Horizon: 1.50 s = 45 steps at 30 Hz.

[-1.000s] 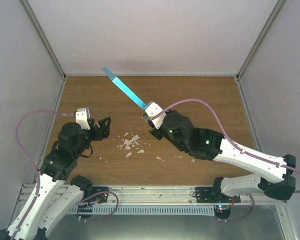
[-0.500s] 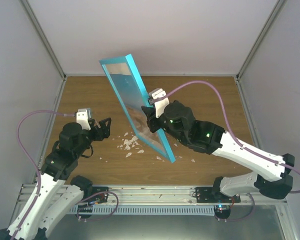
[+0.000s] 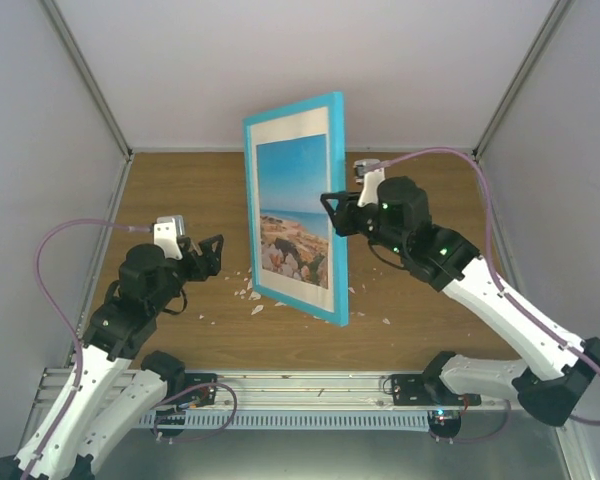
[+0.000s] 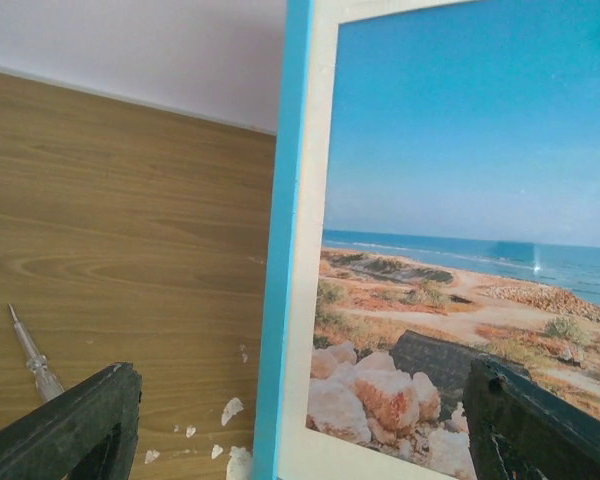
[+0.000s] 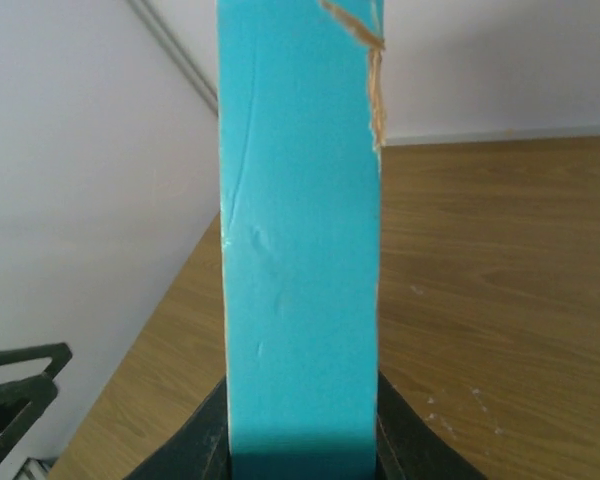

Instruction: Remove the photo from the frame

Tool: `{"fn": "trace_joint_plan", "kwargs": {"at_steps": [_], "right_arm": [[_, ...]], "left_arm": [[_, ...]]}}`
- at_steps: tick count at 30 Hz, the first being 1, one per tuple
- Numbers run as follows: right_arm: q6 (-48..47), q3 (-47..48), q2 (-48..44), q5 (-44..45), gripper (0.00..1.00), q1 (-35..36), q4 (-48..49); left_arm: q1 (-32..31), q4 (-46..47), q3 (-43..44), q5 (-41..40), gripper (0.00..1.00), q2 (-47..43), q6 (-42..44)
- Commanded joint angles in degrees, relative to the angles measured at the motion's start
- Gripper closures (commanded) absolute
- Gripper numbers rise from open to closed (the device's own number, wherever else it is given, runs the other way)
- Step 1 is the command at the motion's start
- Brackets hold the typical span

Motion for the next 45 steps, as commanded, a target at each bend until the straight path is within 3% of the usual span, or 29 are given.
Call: {"fn": "trace_joint_plan", "kwargs": {"at_steps": [1,9,18,28,45], "right_arm": [[3.0,-5.1,-2.9,-15.0,0.99,-10.0,3.9],[1.6,-16.0,0.0,-41.5,0.99,-28.7,10.9],[-4.0,-19.9,10.0,-54.7,1.0,-41.5,13.4],[-9.7,-20.1,26.9,-58.6,1.0,-48.9,15.1],[-17.5,-18.6,42.8,-54.0,0.99,-52.9,14.7]], "left_arm": [[0.2,3.5,-0.7,1.1,0.13,1.1,-0.6],[0.3,5.3,-1.5,2.1,0.13,3.2,-0.9],[0.3,9.5,-3.5,5.1,0.13,8.8,-1.3],[0.3,16.0,-5.1,10.4,0.15,23.2,-0.9],[-0.4,25.3,-6.6,16.8,0.24,43.3,-0.7]]}}
